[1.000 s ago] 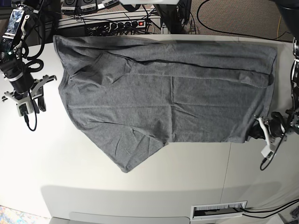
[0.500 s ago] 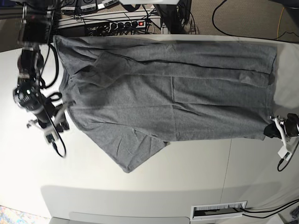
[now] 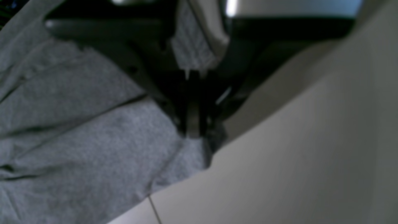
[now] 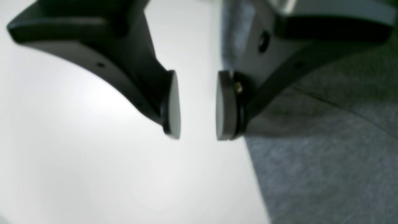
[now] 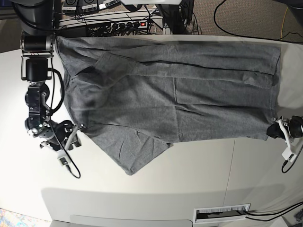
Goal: Fold the T-shirt properly
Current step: 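Move the right gripper to the opposite sleeve edge and grasp it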
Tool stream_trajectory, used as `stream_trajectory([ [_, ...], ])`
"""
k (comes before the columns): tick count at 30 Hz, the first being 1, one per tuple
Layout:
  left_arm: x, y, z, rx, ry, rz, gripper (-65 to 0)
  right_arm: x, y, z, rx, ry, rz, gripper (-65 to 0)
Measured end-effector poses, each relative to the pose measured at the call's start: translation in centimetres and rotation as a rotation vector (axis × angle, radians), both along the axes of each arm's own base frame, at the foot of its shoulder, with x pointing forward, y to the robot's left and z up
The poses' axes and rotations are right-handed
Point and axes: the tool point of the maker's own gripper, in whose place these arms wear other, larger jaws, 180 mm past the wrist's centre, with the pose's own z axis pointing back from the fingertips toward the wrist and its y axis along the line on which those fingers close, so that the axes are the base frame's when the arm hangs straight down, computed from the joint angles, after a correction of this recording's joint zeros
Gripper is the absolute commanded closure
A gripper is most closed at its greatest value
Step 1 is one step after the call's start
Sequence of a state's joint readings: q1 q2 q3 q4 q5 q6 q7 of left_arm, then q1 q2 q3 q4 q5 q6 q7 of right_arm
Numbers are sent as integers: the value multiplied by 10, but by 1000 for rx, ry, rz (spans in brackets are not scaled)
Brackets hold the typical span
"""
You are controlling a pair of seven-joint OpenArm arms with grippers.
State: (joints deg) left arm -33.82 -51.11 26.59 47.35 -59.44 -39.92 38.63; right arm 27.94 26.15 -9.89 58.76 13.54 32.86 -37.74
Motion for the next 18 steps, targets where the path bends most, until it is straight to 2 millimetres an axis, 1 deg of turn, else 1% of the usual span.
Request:
stream_trajectory([
  [3,0,0,0,0,0,0,0,2,15,-16,30,26,9,-203],
  [7,0,0,0,0,0,0,0,5,28,-28,12,28,32,-203],
  [10,0,0,0,0,0,0,0,3,32,-37,4,42,39,-202],
  [13,0,0,0,1,0,0,0,3,30,-41,10,48,30,-195],
  [14,0,0,0,1,0,0,0,3,30,-40,12,47,30,-176],
  [15,0,0,0,1,0,0,0,2,30,-41,15,51,28,-140],
  [18,0,0,0,1,0,0,0,-2,31,-44,21,81,20,-1],
])
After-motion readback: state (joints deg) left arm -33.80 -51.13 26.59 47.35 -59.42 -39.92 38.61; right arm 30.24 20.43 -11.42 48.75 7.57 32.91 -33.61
